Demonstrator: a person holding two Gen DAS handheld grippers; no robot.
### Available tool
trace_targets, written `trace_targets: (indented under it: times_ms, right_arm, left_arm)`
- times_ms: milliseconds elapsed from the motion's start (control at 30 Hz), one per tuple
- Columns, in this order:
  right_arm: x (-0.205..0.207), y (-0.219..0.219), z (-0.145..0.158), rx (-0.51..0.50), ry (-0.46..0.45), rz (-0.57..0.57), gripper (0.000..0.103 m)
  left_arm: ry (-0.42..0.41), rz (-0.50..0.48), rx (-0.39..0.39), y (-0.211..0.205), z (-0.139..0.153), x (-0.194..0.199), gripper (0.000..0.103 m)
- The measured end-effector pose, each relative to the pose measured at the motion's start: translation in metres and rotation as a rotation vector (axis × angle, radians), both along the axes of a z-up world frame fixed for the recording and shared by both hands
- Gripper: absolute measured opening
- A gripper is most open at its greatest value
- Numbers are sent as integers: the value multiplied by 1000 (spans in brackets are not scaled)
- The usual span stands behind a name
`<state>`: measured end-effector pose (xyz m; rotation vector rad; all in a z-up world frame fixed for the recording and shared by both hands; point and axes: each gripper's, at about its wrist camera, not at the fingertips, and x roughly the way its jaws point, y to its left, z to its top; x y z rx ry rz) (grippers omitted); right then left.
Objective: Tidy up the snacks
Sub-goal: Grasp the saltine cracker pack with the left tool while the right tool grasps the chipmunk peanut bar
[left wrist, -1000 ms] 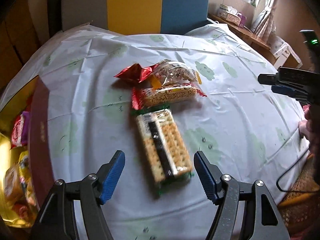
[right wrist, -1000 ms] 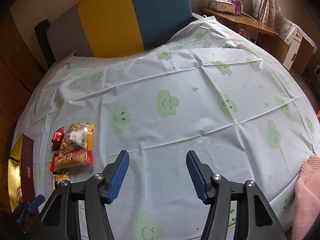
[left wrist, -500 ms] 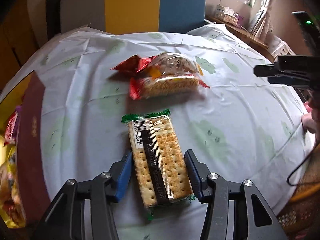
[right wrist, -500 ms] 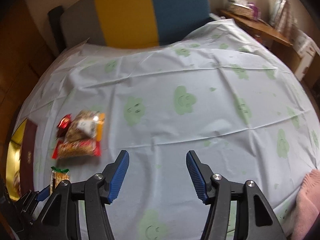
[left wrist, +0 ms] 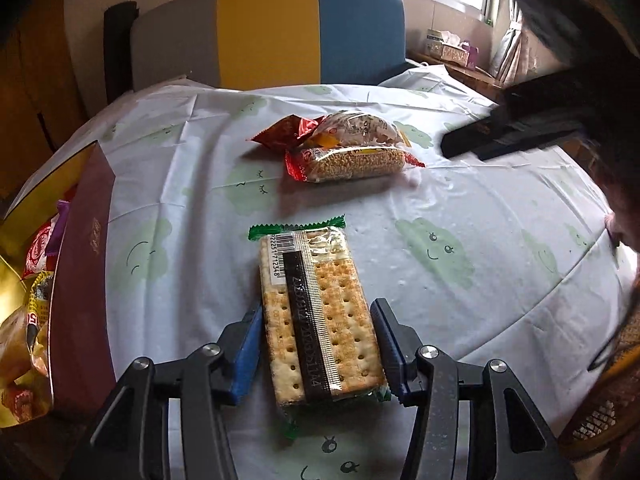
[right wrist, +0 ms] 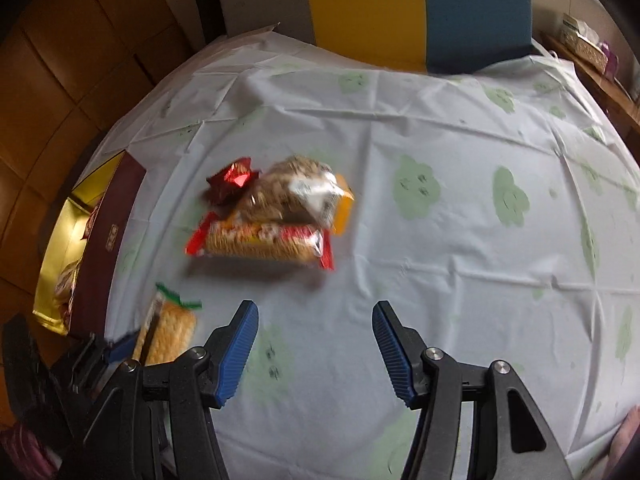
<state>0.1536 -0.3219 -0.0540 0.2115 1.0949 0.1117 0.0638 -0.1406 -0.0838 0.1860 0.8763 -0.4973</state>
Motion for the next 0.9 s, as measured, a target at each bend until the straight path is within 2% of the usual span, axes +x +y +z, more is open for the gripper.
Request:
trace_targets:
  times_ms: [167,300,367,400,500,567,700,767,900]
  right_arm:
    - [39,-8,-13,103,9,-103,61]
    - [56,-16,-34,276,48,-181,62]
    - [53,-11,-38,333,72,-159,62]
    - [46,-4,-39,367,91,-106,62]
    - [25,16,-37,375,135,35,62]
    - [10,28,-30,337,150,111,62]
    - [2,43,-6,94,58,149,62]
    - [9,51,5,17,6,155,62]
    - [35,73,11,-97,-31,203,62]
  left_arm:
    - [10,4,-21,4,0,0,54]
    - [10,1,-32,5,-1,1,54]
    - [10,-2,-39,6,-1,0,54]
    - [9,-2,-44,7,-1,0,54]
    - [2,0,-47,8,-1,-1,54]
    - [-1,4,-50,8,-1,-2,54]
    - [-6,5,-49,8,-2,-3,54]
    - [-7,5,-51,8,-2,-3,54]
    - [-7,2,-53,10,-1,-6,54]
